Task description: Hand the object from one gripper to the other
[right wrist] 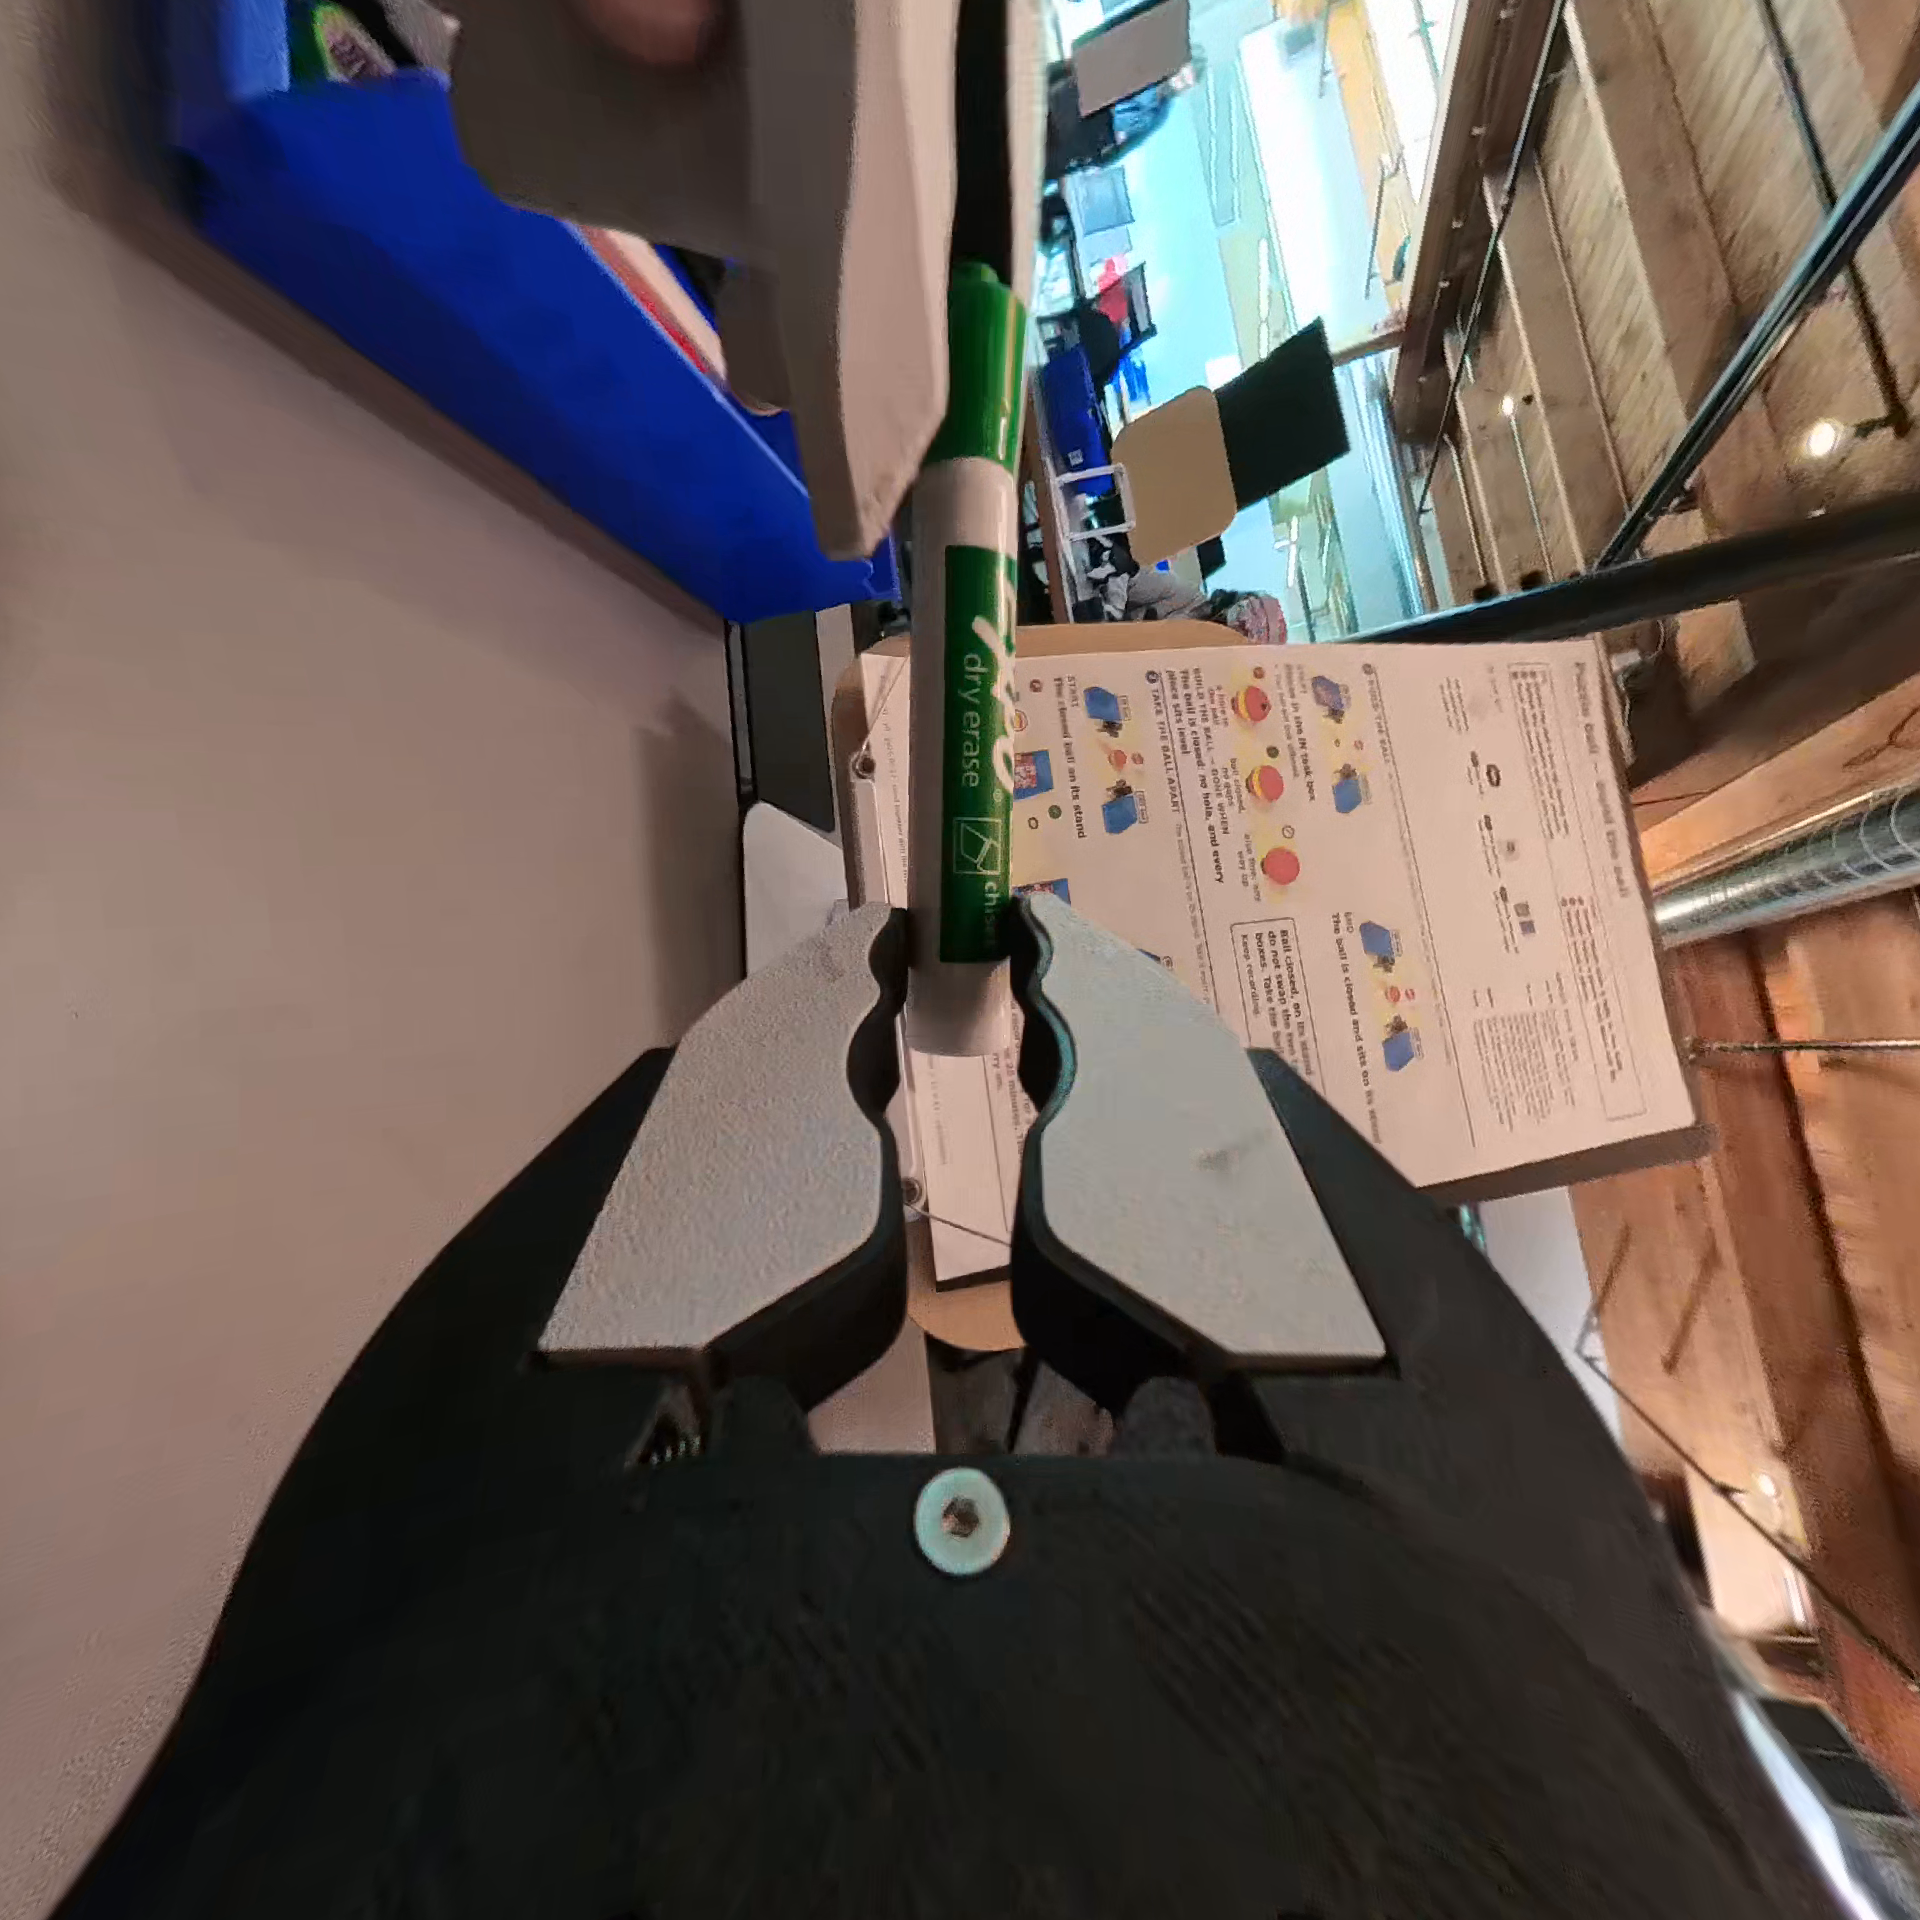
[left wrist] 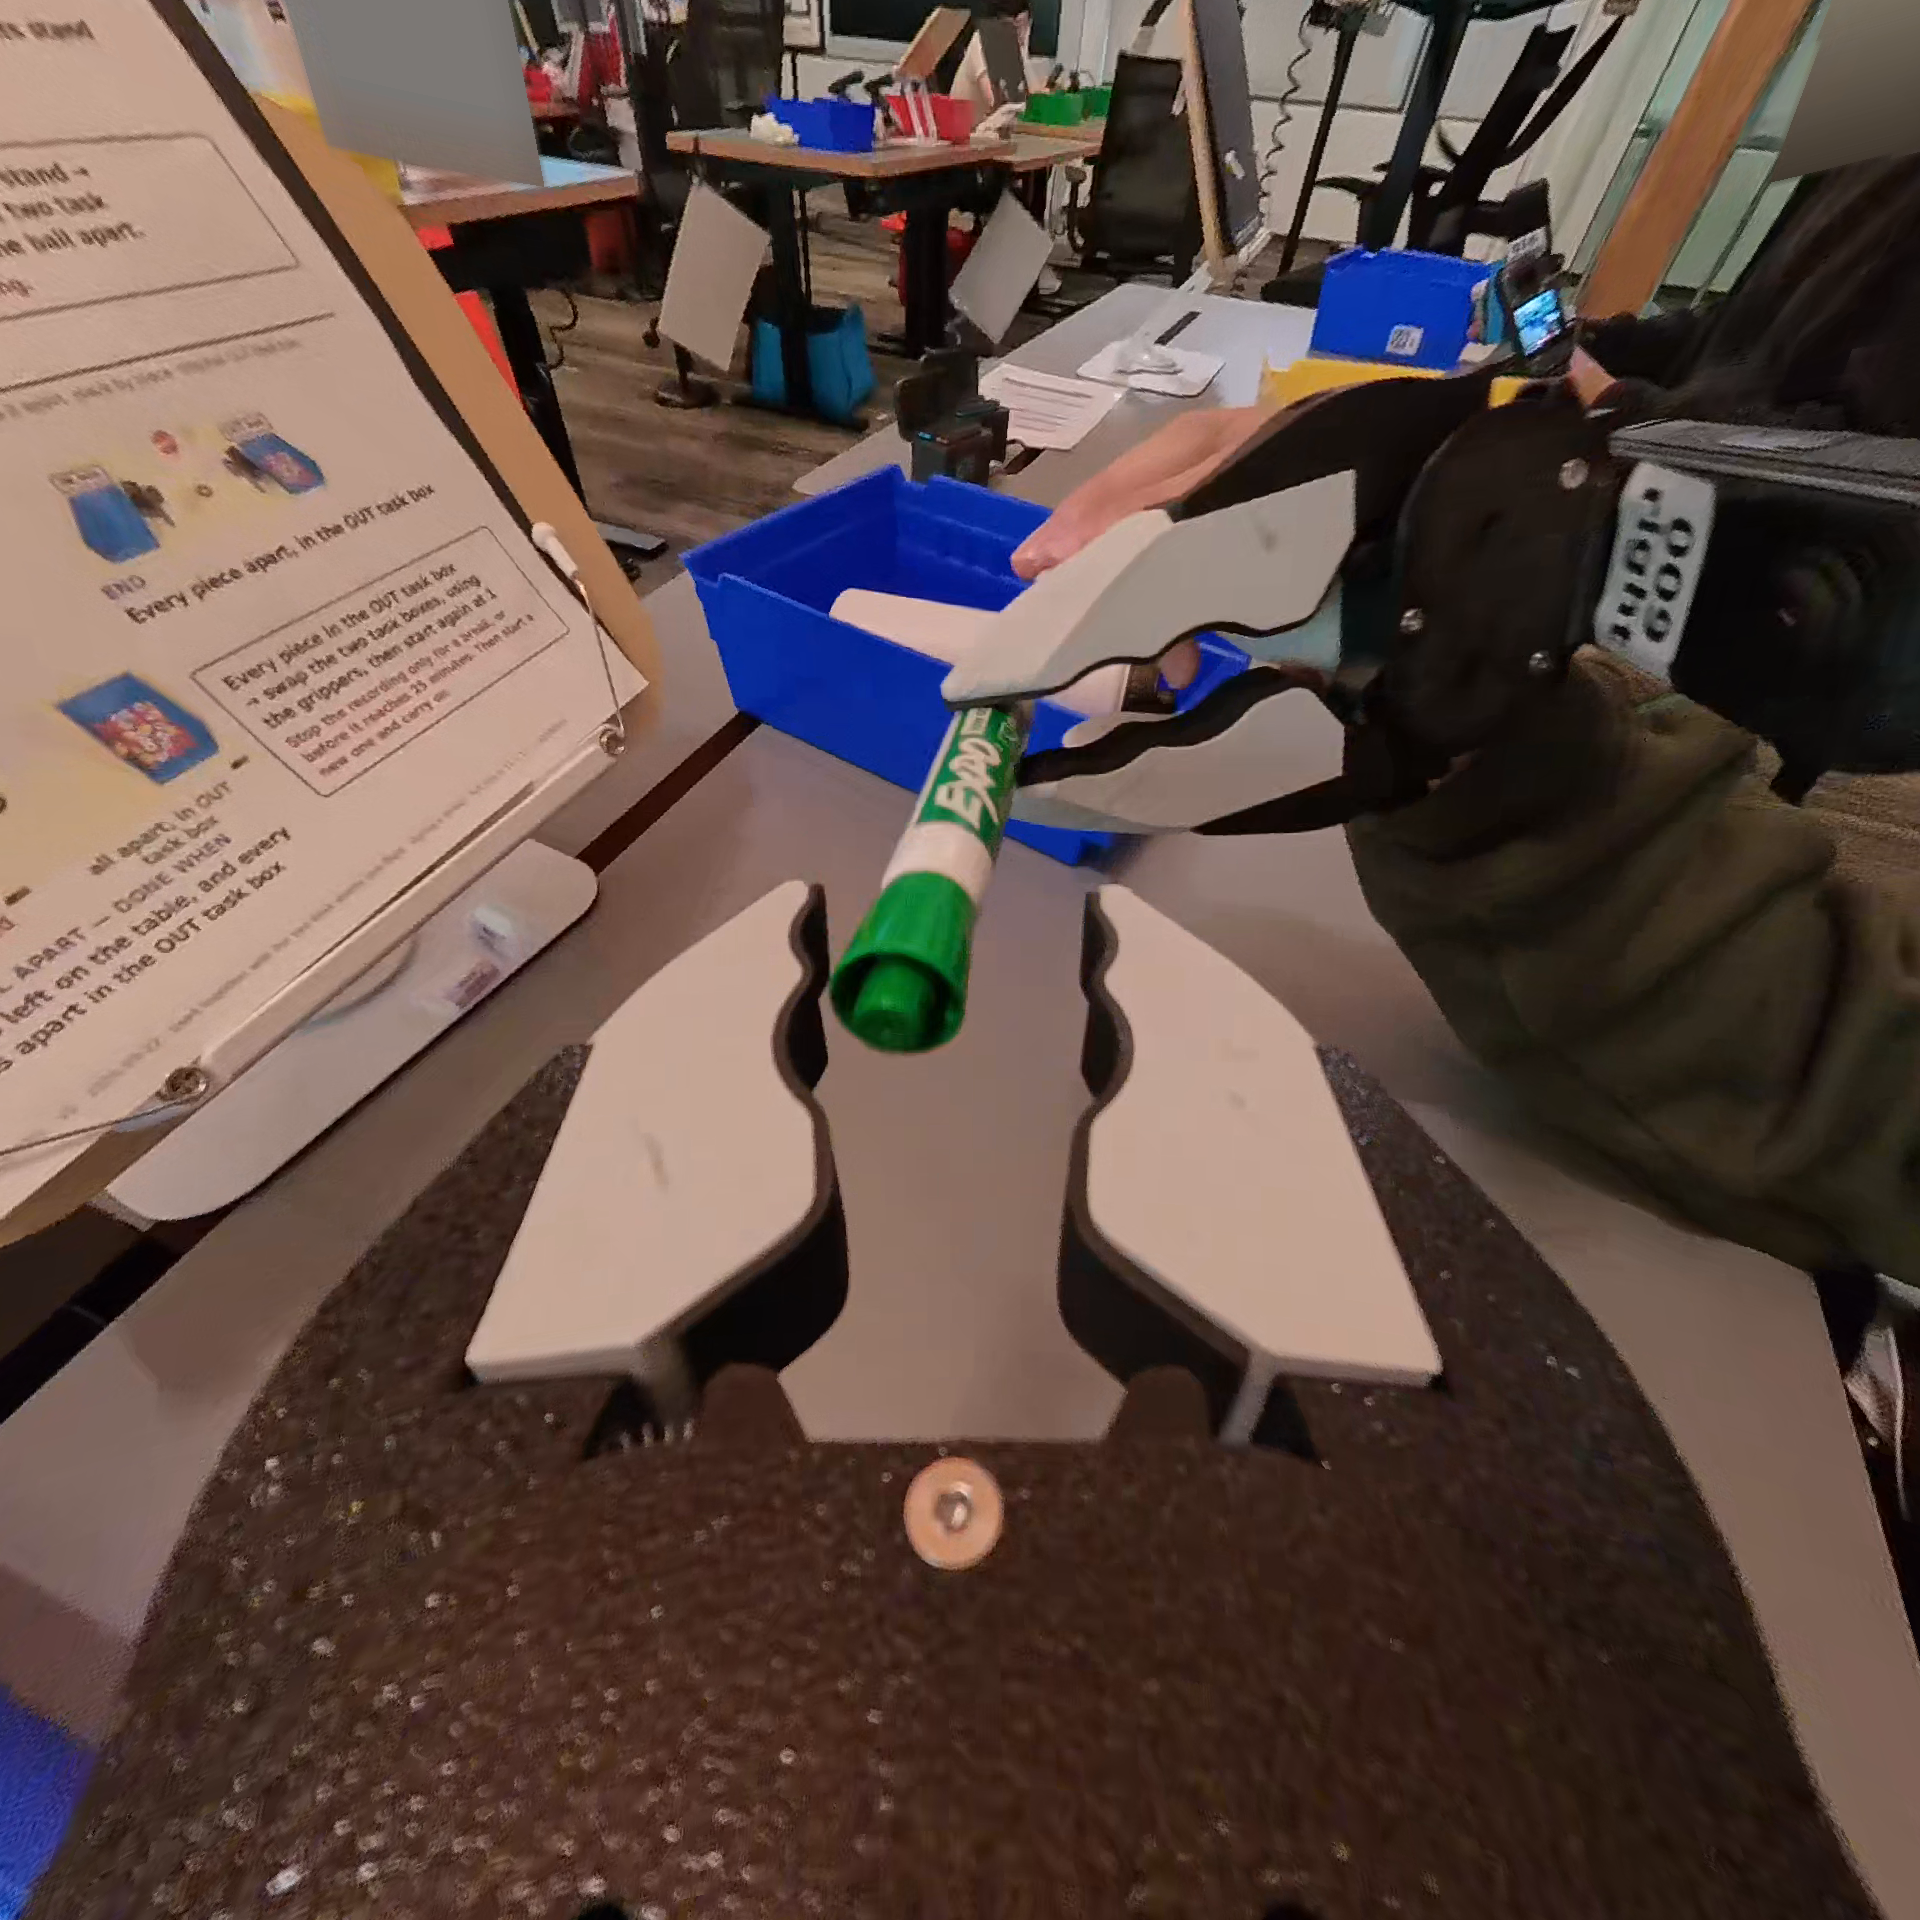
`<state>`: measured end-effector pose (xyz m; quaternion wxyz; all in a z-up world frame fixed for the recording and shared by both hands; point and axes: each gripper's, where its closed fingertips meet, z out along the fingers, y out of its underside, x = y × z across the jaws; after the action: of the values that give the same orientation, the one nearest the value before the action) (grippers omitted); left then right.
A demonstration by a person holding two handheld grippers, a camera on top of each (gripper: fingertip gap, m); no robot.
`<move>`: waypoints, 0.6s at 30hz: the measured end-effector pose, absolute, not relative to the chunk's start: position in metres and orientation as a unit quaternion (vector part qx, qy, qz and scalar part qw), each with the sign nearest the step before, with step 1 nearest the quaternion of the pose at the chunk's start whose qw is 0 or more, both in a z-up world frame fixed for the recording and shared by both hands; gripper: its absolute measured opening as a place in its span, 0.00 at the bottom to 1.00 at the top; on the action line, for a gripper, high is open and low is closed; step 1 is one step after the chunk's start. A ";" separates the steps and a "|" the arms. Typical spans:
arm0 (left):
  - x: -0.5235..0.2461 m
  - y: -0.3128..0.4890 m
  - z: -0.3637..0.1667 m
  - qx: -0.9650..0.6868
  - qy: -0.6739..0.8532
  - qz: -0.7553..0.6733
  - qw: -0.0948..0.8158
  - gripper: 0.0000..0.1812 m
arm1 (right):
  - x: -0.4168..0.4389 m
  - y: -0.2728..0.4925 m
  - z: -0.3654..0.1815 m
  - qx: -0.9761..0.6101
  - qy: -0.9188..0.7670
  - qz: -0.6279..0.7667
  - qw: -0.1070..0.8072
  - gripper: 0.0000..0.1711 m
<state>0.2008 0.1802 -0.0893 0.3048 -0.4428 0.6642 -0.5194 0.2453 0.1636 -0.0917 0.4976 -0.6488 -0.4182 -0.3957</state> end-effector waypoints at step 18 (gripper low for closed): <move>0.185 0.181 -0.048 -0.323 0.595 -0.664 0.317 0.10 | 0.222 0.150 -0.024 -0.605 -0.153 0.109 0.774 0.33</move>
<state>0.1854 0.1809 -0.0484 0.3167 -0.3234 0.5950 -0.6642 0.2222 0.1501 -0.0241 0.7740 -0.6047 -0.1529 0.1091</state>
